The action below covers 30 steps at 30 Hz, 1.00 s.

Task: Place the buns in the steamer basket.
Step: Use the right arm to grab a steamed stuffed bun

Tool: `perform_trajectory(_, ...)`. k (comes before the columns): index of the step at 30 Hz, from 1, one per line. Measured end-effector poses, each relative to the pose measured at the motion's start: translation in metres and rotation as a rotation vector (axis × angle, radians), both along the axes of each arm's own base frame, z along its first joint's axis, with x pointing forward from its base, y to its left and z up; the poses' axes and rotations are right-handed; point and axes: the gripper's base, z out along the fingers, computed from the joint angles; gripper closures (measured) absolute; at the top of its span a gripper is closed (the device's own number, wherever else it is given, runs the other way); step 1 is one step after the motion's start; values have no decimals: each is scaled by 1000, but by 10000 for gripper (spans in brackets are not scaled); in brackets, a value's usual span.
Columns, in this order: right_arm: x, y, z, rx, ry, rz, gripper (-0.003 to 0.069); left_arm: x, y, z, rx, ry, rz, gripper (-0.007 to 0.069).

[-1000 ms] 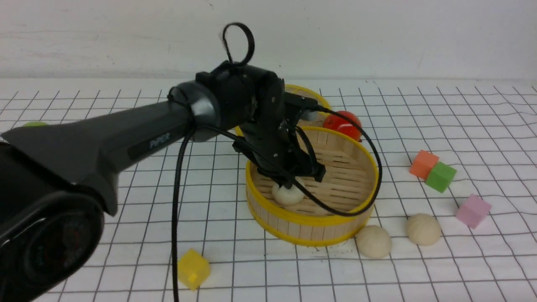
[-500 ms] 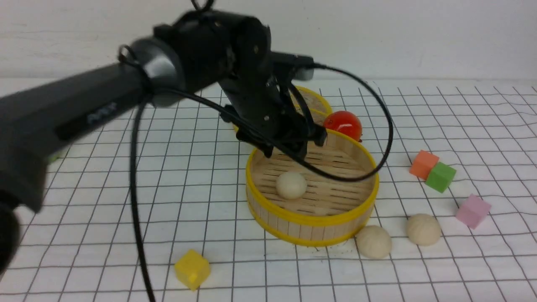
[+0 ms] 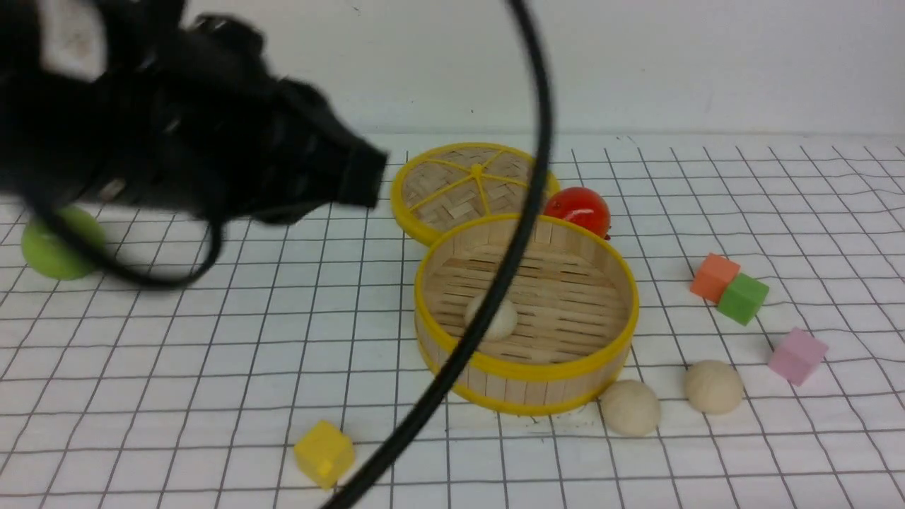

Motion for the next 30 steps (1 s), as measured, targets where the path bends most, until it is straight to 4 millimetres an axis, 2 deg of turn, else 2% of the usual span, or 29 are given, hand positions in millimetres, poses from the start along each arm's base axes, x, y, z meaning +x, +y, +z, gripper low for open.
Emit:
perform_trajectory(1,0,1,0,53,-2,-5,419,-10,8,-15,-4,0,4,638)
perform_trajectory(2,0,1,0,68,-2,-6,419,-16,12,-14,-17,-17,5,638)
perform_trajectory(4,1,4,4,304,-20,-34,419,-45,35,-50,-61,-66,19,638)
perform_trajectory(7,2,5,10,551,-50,-65,419,-74,59,-84,-142,-170,37,638)
perform_trajectory(8,3,6,13,628,-59,-73,419,-82,64,-102,-160,-186,43,638)
perform_trajectory(13,0,11,23,777,-28,-39,440,-104,82,-146,-268,-246,69,638)
perform_trajectory(15,-1,15,36,749,5,7,471,-107,85,-158,-286,-245,74,638)
perform_trajectory(17,1,20,58,656,65,63,523,-108,86,-166,-287,-236,76,638)
perform_trajectory(19,11,25,85,515,159,123,587,-108,86,-171,-283,-228,78,638)
perform_trajectory(20,15,26,92,465,191,136,604,-108,86,-171,-283,-228,78,638)
perform_trajectory(22,34,28,109,343,326,181,650,-108,86,-170,-288,-234,79,638)
perform_trajectory(24,64,28,128,222,475,212,661,-108,86,-170,-289,-235,79,638)
perform_trajectory(27,99,28,131,147,622,216,661,-108,86,-170,-289,-234,79,638)
perform_trajectory(30,139,40,122,91,754,250,661,-108,86,-170,-290,-235,80,638)
